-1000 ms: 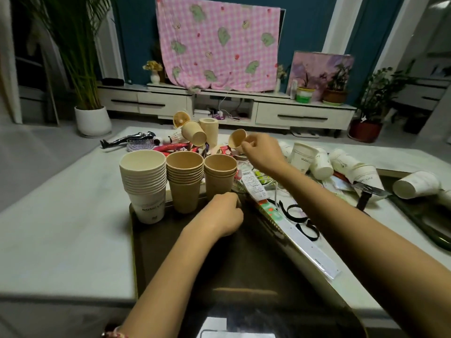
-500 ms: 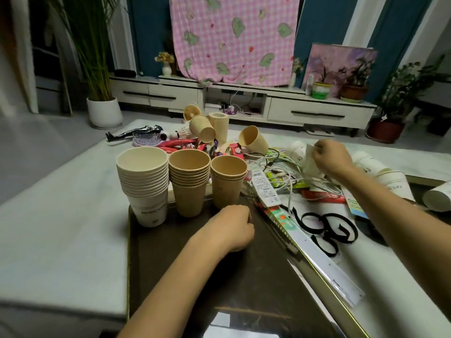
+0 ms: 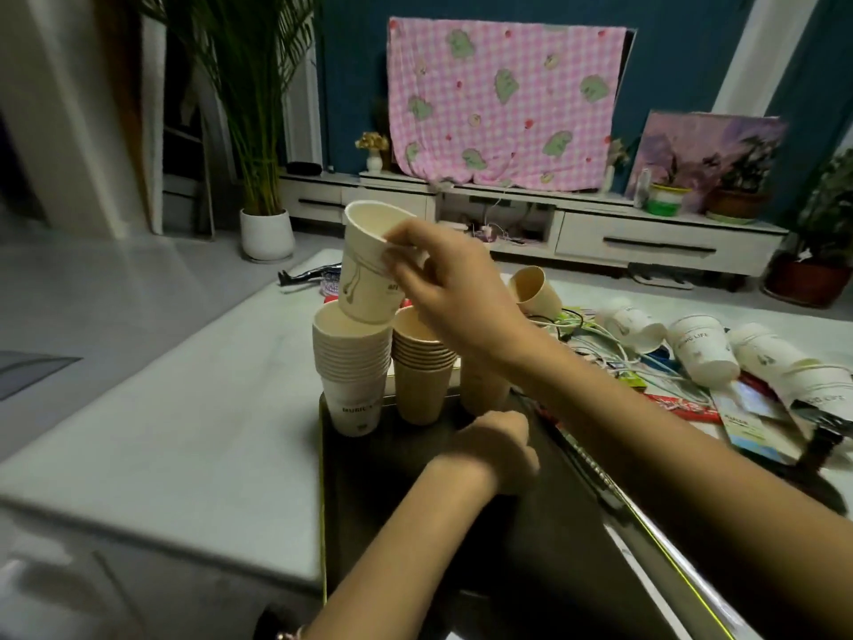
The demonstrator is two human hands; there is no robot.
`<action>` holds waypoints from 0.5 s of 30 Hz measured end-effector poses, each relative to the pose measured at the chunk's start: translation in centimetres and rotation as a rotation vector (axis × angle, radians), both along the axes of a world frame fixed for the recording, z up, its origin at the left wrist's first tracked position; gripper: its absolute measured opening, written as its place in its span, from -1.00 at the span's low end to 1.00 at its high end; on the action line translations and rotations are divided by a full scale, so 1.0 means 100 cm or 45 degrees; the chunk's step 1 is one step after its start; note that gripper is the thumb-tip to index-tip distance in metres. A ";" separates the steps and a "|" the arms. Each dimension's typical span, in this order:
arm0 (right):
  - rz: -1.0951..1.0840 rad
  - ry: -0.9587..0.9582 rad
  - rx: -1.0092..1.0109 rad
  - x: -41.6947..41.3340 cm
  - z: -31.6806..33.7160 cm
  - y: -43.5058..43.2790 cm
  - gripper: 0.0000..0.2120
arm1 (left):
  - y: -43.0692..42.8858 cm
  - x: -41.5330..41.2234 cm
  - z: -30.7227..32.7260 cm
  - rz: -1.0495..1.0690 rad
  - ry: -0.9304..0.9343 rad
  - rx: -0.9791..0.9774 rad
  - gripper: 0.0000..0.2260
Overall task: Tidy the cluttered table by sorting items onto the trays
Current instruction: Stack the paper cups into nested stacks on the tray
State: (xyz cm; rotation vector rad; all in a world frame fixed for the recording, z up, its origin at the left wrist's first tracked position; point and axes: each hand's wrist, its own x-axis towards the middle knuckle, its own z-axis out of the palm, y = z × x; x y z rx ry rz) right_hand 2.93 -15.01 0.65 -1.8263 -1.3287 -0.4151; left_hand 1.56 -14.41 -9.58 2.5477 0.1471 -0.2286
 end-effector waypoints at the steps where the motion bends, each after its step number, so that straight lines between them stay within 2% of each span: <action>1: -0.019 -0.015 -0.068 0.000 -0.003 0.005 -0.85 | 0.001 -0.001 0.000 0.003 0.007 -0.001 -0.72; 8: -0.001 0.115 -0.135 0.004 -0.011 0.006 -0.82 | 0.013 -0.008 0.000 0.034 -0.008 0.016 -0.73; 11: -0.023 0.189 -0.059 0.019 -0.006 -0.003 -0.81 | 0.016 -0.009 0.007 0.040 -0.061 0.066 -0.72; 13: -0.116 0.289 0.057 0.044 -0.001 -0.015 -0.85 | 0.018 -0.012 0.014 0.076 -0.245 -0.006 -0.74; 15: -0.267 0.407 0.119 0.078 -0.003 -0.033 -0.85 | 0.018 -0.018 0.023 0.120 -0.560 -0.150 -0.80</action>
